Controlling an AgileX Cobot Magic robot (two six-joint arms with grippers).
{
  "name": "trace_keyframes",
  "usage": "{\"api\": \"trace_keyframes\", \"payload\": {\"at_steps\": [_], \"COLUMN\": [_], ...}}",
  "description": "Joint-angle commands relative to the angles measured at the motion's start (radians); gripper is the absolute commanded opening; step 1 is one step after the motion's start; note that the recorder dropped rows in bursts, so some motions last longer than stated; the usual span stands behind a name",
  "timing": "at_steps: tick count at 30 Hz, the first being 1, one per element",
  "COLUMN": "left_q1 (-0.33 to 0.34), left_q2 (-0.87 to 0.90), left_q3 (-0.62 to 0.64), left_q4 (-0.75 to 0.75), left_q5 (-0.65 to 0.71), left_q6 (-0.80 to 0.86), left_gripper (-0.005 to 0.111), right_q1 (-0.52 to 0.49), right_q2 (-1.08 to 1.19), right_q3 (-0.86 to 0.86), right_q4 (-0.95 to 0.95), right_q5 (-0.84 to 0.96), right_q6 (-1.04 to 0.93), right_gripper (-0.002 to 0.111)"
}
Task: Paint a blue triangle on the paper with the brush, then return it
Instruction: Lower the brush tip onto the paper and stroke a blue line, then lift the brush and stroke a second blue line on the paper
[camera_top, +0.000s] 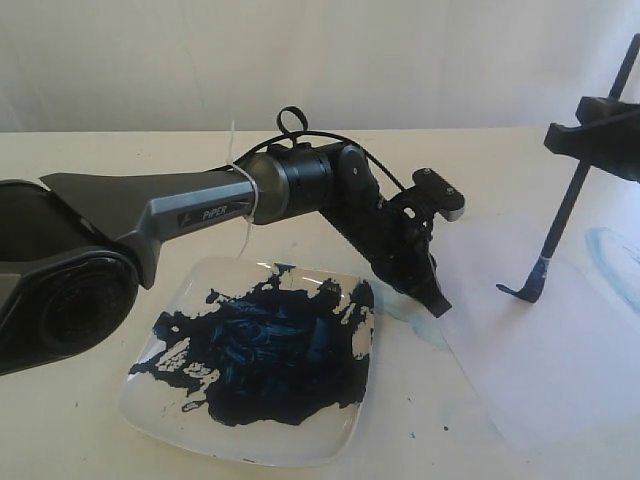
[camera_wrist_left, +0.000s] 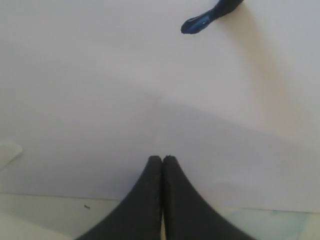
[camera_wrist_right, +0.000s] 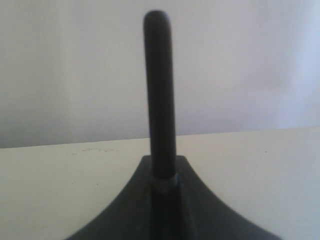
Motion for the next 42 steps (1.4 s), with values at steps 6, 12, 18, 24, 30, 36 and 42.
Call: {"api": "trace_keyframes", "payload": {"at_steps": [6,12,18,24,30,36,42], "left_q1": [0.000,0.000,0.000,0.000,0.000,0.000,0.000], "left_q2": [0.003,0.003,0.003,0.003,0.003,0.003,0.003], "left_q3": [0.002,0.002,0.002,0.002,0.002,0.002,0.002], "left_q4": [0.001,0.001,0.001,0.001,0.001,0.001,0.001], "left_q5": [0.061,0.070,0.073,0.073,0.075,0.076,0.076], "left_q6": [-0.006,-0.006,-0.006,-0.006,-0.006,-0.006,-0.006], "left_gripper": [0.000,0.000,0.000,0.000,0.000,0.000,0.000], "right_q1": [0.000,0.000,0.000,0.000,0.000,0.000,0.000], "right_q2": [-0.052,-0.067,-0.091,-0.116,-0.139,-0.179,-0.238], "right_q3": [-0.003,-0.003,-0.003,-0.003,-0.003,-0.003,-0.003], "right_q4": [0.055,0.131,0.134,0.187,0.234,0.234,0.226], "right_q5": [0.102,0.158,0.192,0.228,0.246,0.207,0.169], "right_q6": [-0.075,-0.151,-0.185,-0.235,-0.277,-0.263,-0.165], "right_gripper": [0.000,0.000,0.000,0.000,0.000,0.000,0.000]}}
